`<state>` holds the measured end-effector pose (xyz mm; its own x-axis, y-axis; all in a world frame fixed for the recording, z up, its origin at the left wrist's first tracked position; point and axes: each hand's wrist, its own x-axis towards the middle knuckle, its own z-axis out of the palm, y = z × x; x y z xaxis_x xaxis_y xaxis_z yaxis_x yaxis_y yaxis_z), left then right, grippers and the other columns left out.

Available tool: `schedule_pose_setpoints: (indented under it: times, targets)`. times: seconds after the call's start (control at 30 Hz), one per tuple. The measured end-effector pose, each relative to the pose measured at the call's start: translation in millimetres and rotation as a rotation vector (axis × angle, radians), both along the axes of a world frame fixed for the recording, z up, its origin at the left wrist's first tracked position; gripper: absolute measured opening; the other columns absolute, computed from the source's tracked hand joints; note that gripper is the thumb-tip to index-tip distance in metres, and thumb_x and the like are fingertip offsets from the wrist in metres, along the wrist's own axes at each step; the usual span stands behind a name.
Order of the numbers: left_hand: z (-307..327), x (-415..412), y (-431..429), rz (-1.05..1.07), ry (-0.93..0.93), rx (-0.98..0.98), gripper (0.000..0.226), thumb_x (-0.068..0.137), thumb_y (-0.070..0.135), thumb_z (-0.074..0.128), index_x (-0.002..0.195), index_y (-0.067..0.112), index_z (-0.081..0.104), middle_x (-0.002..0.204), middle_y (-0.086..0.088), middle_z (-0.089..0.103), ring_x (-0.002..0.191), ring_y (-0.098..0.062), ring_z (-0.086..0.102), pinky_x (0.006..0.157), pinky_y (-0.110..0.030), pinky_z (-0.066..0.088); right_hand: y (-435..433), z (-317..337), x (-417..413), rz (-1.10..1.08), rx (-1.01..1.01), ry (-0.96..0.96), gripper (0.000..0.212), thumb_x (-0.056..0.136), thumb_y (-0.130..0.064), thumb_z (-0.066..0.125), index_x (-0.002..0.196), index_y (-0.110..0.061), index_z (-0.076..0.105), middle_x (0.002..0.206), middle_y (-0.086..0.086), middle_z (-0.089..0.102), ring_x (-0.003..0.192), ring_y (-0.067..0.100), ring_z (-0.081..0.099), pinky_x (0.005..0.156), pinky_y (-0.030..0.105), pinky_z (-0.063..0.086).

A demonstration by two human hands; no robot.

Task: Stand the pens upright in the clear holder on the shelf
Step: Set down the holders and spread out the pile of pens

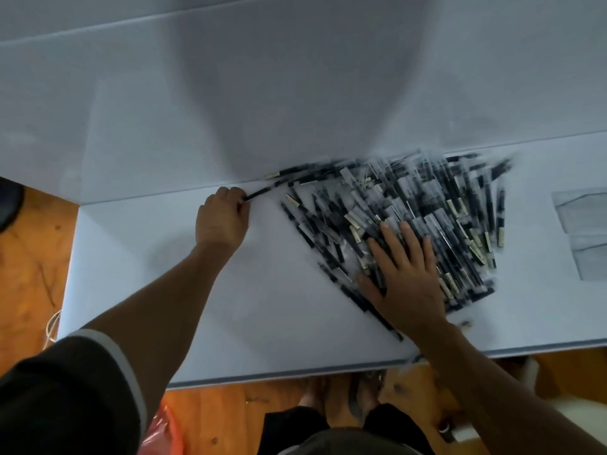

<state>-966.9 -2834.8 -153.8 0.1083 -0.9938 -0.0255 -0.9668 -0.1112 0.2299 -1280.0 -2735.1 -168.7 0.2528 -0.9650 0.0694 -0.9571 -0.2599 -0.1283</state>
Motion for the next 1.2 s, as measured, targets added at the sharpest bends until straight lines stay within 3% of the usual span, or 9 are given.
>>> schedule_pose_setpoints:
  times: [0.2, 0.3, 0.47, 0.57, 0.73, 0.87, 0.97, 1.07, 1.2]
  targets:
    - [8, -30, 49, 0.180, 0.317, 0.098, 0.023, 0.096, 0.031, 0.052, 0.109, 0.017, 0.063, 0.102, -0.005, 0.062, 0.089, -0.026, 0.061, 0.078, -0.027, 0.044, 1, 2, 2, 0.005, -0.019, -0.028, 0.063, 0.093, -0.057, 0.041, 0.138, -0.013, 0.053, 0.153, 0.012, 0.039, 0.145, 0.036, 0.025, 0.115, 0.060, 0.019]
    - [3, -62, 68, 0.286, 0.471, 0.131, 0.019, 0.094, 0.037, 0.051, 0.104, 0.024, 0.062, 0.093, 0.000, 0.065, 0.083, -0.023, 0.064, 0.074, -0.030, 0.050, 1, 2, 3, 0.007, -0.015, -0.034, 0.063, 0.095, -0.057, 0.038, 0.137, -0.014, 0.054, 0.153, 0.011, 0.039, 0.145, 0.036, 0.025, 0.115, 0.060, 0.019]
    - [9, -105, 77, 0.249, 0.515, 0.151, 0.023, 0.096, 0.039, 0.049, 0.096, 0.022, 0.064, 0.092, 0.003, 0.061, 0.081, -0.015, 0.061, 0.068, -0.025, 0.040, -1, 0, 3, -0.002, 0.026, -0.065, 0.062, 0.093, -0.056, 0.038, 0.140, -0.017, 0.052, 0.156, 0.008, 0.034, 0.148, 0.032, 0.019, 0.117, 0.056, 0.013]
    - [13, -112, 82, 0.257, 0.530, 0.144, 0.032, 0.096, 0.041, 0.049, 0.116, 0.019, 0.062, 0.109, 0.002, 0.057, 0.100, -0.018, 0.058, 0.083, -0.029, 0.044, 1, 5, 1, -0.005, 0.008, -0.144, 0.061, 0.094, -0.054, 0.039, 0.140, -0.018, 0.051, 0.157, 0.007, 0.032, 0.148, 0.029, 0.018, 0.119, 0.053, 0.009]
    - [9, -116, 88, 0.287, 0.611, 0.117, 0.067, 0.096, 0.043, 0.050, 0.151, 0.015, 0.023, 0.156, -0.004, 0.025, 0.143, -0.021, 0.021, 0.118, -0.037, 0.019, 25, 20, -15, -0.170, -0.103, -0.368, 0.054, 0.095, -0.043, 0.046, 0.138, -0.010, 0.053, 0.154, 0.011, 0.037, 0.146, 0.030, 0.025, 0.116, 0.057, 0.021]
    - [5, -142, 90, 0.183, 0.585, 0.188, 0.072, 0.100, 0.044, 0.037, 0.154, 0.014, -0.001, 0.162, -0.002, -0.005, 0.148, -0.015, -0.006, 0.121, -0.032, -0.004, 67, 16, -36, -0.477, -0.180, -0.476, 0.049, 0.094, -0.030, 0.052, 0.134, -0.002, 0.053, 0.148, 0.016, 0.044, 0.138, 0.029, 0.038, 0.113, 0.046, 0.032]
    - [2, -153, 87, 0.167, 0.523, 0.215, 0.070, 0.101, 0.046, 0.031, 0.153, 0.014, -0.003, 0.161, -0.005, -0.014, 0.147, -0.014, -0.015, 0.119, -0.031, -0.011, 95, 15, -42, -0.676, -0.203, -0.464, 0.044, 0.093, -0.028, 0.051, 0.127, -0.003, 0.058, 0.125, 0.015, 0.060, 0.113, 0.027, 0.054, 0.096, 0.038, 0.044]
    - [1, -153, 86, 0.162, 0.526, 0.203, 0.068, 0.101, 0.045, 0.032, 0.154, 0.015, 0.000, 0.161, -0.005, -0.012, 0.148, -0.017, -0.012, 0.120, -0.035, -0.007, 109, 28, -39, -0.868, -0.016, -0.547, 0.037, 0.093, -0.027, 0.061, 0.127, -0.012, 0.058, 0.104, 0.006, 0.065, 0.082, 0.015, 0.060, 0.072, 0.031, 0.054]
    - [8, -159, 91, 0.169, 0.704, 0.179, 0.071, 0.101, 0.040, 0.039, 0.154, 0.017, -0.002, 0.160, 0.004, -0.017, 0.147, -0.011, -0.008, 0.118, -0.026, 0.001, 108, 36, -32, -0.951, 0.361, -0.550, 0.050, 0.093, -0.042, 0.058, 0.138, -0.028, 0.042, 0.094, -0.006, 0.067, 0.074, 0.008, 0.062, 0.068, 0.031, 0.055]
